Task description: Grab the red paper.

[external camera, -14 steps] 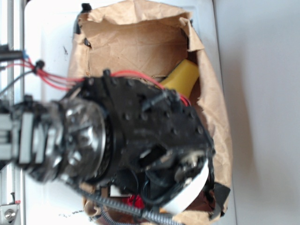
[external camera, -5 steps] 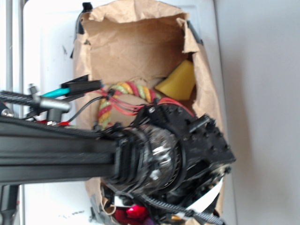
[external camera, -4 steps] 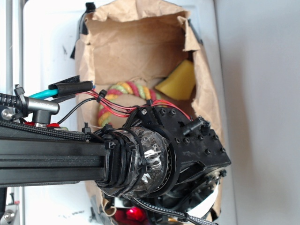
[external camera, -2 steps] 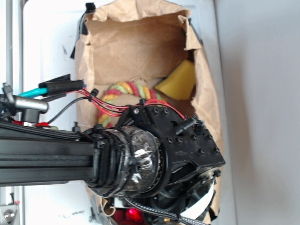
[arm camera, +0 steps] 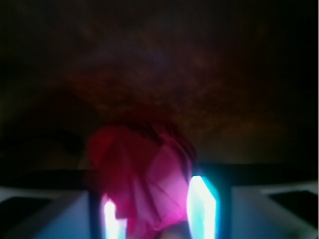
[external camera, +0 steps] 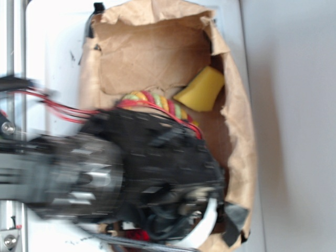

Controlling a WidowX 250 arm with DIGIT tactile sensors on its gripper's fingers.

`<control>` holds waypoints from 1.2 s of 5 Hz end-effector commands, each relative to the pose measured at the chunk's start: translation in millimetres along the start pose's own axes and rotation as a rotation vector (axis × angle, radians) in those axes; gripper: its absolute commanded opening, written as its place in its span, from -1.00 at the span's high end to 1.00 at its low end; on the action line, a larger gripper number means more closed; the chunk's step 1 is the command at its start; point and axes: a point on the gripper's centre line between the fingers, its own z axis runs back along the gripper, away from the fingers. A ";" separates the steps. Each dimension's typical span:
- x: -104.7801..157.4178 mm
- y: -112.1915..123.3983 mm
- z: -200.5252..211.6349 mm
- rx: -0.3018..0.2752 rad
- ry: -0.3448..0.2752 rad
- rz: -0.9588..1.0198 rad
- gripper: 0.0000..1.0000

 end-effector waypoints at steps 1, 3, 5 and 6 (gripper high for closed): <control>-7.5 -2.5 68.8 0.273 0.073 0.262 1.00; -16.5 -4.8 88.4 0.367 0.160 0.614 1.00; -39.4 5.4 114.5 0.514 0.203 1.092 1.00; -52.6 10.7 121.8 0.588 0.182 1.277 1.00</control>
